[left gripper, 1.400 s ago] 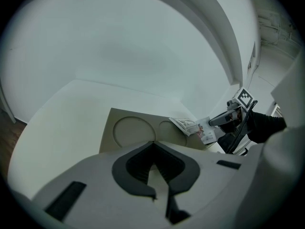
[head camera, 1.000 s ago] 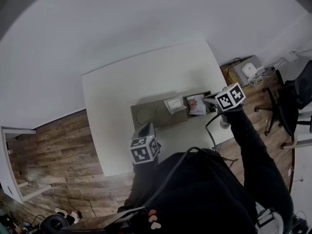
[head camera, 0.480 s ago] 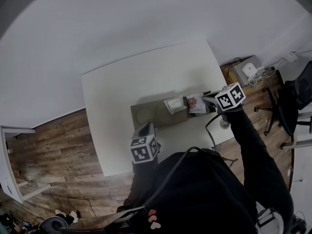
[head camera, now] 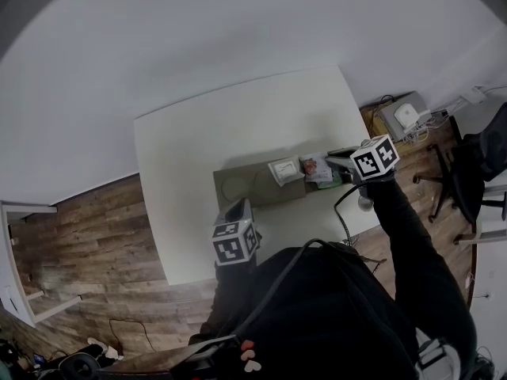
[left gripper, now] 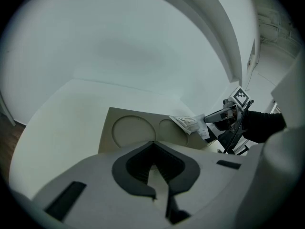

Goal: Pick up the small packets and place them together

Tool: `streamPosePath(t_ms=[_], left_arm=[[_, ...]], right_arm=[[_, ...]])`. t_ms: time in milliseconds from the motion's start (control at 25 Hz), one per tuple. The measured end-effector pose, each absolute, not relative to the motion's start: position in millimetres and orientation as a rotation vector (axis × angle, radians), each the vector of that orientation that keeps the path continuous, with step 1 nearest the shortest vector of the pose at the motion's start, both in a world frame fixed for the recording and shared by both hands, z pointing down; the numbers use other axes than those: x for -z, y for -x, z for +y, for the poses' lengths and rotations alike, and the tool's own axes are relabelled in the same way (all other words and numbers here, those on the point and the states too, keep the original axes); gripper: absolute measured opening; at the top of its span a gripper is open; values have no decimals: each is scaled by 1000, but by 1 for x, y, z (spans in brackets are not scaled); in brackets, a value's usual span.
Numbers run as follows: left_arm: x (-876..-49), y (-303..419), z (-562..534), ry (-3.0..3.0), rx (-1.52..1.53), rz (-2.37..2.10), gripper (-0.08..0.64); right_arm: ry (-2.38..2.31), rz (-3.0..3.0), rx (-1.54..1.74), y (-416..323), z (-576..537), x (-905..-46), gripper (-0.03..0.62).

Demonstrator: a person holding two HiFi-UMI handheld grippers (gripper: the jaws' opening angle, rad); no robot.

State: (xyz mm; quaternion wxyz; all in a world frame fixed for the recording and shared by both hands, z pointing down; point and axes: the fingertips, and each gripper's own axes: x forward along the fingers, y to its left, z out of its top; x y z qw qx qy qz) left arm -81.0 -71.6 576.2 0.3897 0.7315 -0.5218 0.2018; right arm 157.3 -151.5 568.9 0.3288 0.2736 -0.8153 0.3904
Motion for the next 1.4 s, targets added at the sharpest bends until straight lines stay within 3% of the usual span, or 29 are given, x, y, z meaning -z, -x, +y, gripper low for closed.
streamPosePath(t_ms=[320,440,520,1040,1160,1240,1400], left_arm=[[-574,80,-71,-1858,-512,-1331,-2],[-575,81,-72,-1858,-514,-1331,0],[-575,81,-73,-1857,-515,-1330,-2],[-576,83,-72,-1852,-521,-1337,0],[-576,84,-73,-1851,-518,-1339,-1],[-576,84,-73,-1849,-518,-1339,0],[-575,84,-72,-1848,-518,-1340,0]], right_arm=[[-704,-2128,-1008,-157,-151,-570,2],[-679,-2092,-1034,-157,-148,-577,36],[-655,-2055,-1047,-156,-146,-583,121],[-642,-1886,-1031,-151,-149,-609,126],[-637,-1890,-1065,-148,-150,-611,120],[-660,-1890,-1060,-151,-152,-612,35],[-667,-1918,-1054,-152,-151,-606,6]])
